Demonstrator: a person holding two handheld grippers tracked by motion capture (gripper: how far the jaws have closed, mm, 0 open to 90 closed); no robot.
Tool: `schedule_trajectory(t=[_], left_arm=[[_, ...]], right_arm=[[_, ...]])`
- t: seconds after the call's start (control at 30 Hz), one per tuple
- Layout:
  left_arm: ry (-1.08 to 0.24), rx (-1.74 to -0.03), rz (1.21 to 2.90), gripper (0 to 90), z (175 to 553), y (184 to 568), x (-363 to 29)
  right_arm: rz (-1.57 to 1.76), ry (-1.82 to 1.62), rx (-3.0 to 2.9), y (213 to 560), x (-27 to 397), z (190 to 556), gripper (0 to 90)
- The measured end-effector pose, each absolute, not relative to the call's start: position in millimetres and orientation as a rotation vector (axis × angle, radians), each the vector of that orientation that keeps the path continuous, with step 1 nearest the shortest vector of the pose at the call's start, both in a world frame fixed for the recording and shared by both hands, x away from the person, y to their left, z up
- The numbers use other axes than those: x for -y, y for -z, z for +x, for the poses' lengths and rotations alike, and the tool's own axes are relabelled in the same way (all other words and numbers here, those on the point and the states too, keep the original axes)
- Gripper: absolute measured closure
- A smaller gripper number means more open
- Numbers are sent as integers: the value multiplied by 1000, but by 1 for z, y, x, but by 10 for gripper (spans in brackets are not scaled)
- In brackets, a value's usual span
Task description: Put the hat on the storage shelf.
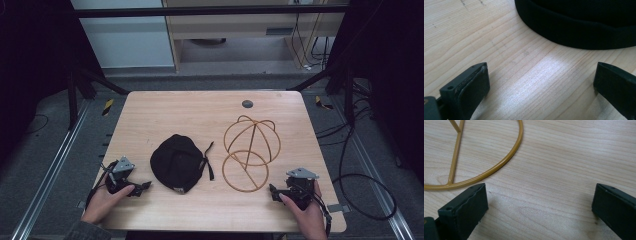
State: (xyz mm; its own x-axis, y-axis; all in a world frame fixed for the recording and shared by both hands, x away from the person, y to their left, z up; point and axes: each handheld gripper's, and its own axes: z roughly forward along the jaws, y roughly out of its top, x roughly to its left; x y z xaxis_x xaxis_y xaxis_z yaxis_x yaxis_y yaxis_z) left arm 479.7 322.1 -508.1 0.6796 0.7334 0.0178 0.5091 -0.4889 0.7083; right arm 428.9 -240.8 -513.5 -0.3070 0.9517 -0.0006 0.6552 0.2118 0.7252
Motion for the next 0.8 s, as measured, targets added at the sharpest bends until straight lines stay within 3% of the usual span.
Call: schedule_trajectory(t=[0.13,0.2,0.8], left_arm=[[-409,-944,2215,7,480,506,-323],[-383,-932,2178,58,477,502,-324],[-383,-761,2183,55,453,479,-302]], right_arm=[[1486,-876,-2041,513,241,429,5],[1484,-882,-2045,513,241,429,6],[1483,-880,-2046,513,241,429,6]])
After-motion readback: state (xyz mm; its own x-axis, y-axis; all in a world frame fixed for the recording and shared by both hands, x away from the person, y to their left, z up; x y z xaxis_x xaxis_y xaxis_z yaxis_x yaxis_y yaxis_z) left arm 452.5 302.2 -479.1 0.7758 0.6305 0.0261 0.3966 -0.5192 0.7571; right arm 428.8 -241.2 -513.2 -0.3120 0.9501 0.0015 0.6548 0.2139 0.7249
